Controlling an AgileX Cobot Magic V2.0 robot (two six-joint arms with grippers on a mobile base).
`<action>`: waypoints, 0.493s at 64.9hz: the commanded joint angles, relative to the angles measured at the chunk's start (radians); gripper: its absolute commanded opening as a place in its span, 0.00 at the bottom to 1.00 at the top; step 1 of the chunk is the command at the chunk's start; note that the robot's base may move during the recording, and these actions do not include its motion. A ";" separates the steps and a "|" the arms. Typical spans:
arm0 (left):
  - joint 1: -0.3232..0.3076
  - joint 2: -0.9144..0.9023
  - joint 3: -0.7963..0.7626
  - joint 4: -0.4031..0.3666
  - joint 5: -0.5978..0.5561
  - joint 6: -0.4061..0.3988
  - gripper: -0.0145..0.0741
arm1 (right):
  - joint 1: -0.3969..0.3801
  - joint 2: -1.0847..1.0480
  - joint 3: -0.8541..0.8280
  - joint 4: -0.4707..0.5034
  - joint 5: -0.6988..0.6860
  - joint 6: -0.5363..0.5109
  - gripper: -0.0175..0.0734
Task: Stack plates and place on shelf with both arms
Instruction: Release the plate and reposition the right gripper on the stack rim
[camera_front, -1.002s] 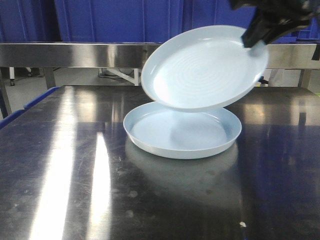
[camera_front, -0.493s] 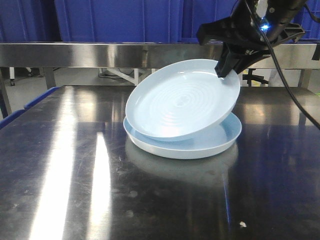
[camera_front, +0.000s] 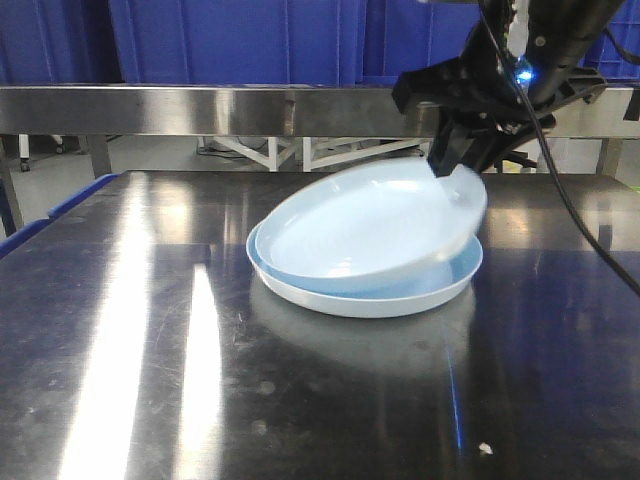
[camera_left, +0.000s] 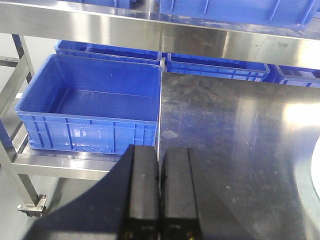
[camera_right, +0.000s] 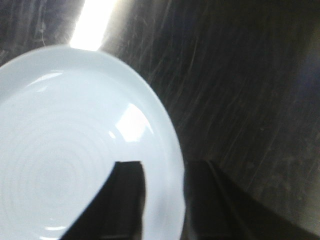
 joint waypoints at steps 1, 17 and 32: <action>0.003 -0.005 -0.029 -0.001 -0.083 -0.009 0.27 | 0.000 -0.036 -0.036 0.000 -0.032 -0.005 0.66; 0.003 -0.005 -0.029 -0.001 -0.083 -0.009 0.27 | 0.000 -0.033 -0.036 0.000 -0.031 -0.005 0.66; 0.003 -0.005 -0.029 -0.001 -0.083 -0.009 0.27 | 0.000 0.005 -0.034 0.000 -0.018 -0.005 0.66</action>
